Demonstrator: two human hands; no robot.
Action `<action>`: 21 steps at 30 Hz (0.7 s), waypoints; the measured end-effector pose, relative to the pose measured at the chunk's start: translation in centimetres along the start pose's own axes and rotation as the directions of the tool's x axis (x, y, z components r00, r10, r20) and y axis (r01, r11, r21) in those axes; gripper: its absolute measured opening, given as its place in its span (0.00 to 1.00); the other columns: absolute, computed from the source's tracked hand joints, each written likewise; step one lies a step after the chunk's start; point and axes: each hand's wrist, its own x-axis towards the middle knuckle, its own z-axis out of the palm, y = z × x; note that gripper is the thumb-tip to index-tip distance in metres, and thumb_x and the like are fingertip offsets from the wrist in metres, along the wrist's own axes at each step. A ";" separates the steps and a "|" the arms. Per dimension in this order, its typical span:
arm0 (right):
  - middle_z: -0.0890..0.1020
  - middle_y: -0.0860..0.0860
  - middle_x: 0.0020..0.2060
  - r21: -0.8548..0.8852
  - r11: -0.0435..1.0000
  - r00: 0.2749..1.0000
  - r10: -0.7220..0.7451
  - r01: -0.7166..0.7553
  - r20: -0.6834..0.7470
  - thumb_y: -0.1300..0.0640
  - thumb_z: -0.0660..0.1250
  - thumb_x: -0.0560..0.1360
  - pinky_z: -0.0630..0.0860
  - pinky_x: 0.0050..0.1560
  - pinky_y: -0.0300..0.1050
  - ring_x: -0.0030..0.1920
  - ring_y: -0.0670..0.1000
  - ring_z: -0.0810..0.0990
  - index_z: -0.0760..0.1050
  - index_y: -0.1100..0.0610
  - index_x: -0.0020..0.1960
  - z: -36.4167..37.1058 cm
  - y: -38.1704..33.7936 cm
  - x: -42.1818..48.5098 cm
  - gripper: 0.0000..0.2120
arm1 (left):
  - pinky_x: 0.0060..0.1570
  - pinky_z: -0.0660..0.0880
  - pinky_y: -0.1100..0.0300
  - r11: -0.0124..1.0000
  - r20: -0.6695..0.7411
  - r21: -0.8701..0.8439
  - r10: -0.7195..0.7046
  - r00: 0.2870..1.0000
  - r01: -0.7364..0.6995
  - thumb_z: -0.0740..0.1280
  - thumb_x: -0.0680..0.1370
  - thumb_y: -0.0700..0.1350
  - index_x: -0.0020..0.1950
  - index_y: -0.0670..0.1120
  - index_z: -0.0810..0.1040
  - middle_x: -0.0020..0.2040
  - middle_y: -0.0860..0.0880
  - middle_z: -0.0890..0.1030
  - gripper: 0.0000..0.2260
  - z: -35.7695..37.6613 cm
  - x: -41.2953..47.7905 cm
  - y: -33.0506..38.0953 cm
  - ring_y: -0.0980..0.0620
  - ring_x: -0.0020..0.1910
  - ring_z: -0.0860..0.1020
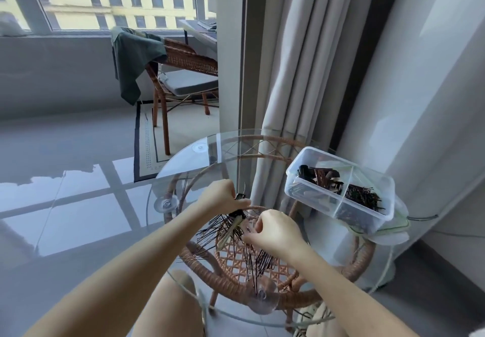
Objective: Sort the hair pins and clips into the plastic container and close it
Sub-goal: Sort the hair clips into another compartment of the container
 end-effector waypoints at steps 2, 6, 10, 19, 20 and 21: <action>0.77 0.51 0.28 0.122 0.992 0.999 0.028 -0.025 -0.024 0.47 0.66 0.72 0.69 0.34 0.44 0.34 0.54 0.79 0.75 0.57 0.31 -0.2 0.2 0.3 0.16 | 0.39 0.68 0.58 1.000 -0.007 -0.023 0.001 1.000 -0.001 0.70 0.70 0.55 0.42 0.44 0.72 0.40 0.46 0.74 0.15 0.4 0.6 0.5 0.48 0.39 0.71; 0.79 0.50 0.35 0.171 0.984 0.984 -0.014 0.045 -0.179 0.53 0.64 0.75 0.72 0.38 0.48 0.38 0.53 0.77 0.70 0.55 0.39 -0.9 0.7 -0.1 0.08 | 0.39 0.74 0.57 0.999 0.024 -0.012 -0.035 0.999 0.035 0.70 0.69 0.47 0.43 0.38 0.80 0.37 0.46 0.76 0.12 0.8 1.9 0.8 0.48 0.38 0.74; 0.79 0.53 0.41 0.048 0.929 0.926 -0.360 0.367 -0.114 0.66 0.57 0.76 0.73 0.36 0.40 0.42 0.53 0.77 0.66 0.53 0.51 -0.4 -0.2 -1.0 0.09 | 0.30 0.66 0.58 0.997 0.047 -0.059 -0.039 0.998 0.042 0.68 0.71 0.47 0.32 0.39 0.77 0.28 0.47 0.71 0.13 -0.3 2.0 0.0 0.47 0.30 0.68; 0.83 0.53 0.52 -0.135 0.808 0.811 -0.583 0.574 -0.040 0.58 0.65 0.75 0.71 0.59 0.49 0.54 0.54 0.77 0.78 0.55 0.57 1.6 -1.4 0.1 0.12 | 0.22 0.70 0.70 0.728 0.134 -0.659 -0.133 0.982 0.189 0.68 0.74 0.44 0.38 0.38 0.78 0.35 0.43 0.76 0.10 -5.0 0.1 -2.0 0.53 0.29 0.71; 0.83 0.53 0.50 -0.140 0.792 0.791 -0.607 0.595 -0.073 0.58 0.66 0.74 0.72 0.57 0.49 0.51 0.55 0.78 0.79 0.57 0.55 1.3 -1.2 0.0 0.11 | 0.23 0.71 0.70 0.705 0.141 -0.683 -0.129 0.982 0.190 0.68 0.74 0.43 0.41 0.37 0.78 0.38 0.42 0.77 0.09 -5.4 -0.1 -1.8 0.52 0.30 0.73; 0.84 0.54 0.47 -0.149 0.773 0.764 -0.633 0.616 -0.124 0.58 0.66 0.74 0.75 0.54 0.49 0.48 0.54 0.79 0.79 0.58 0.53 1.1 -1.0 -0.1 0.09 | 0.23 0.72 0.70 0.684 0.146 -0.704 -0.124 0.981 0.191 0.68 0.75 0.43 0.44 0.37 0.78 0.39 0.42 0.78 0.09 -5.6 -0.2 -1.6 0.52 0.31 0.74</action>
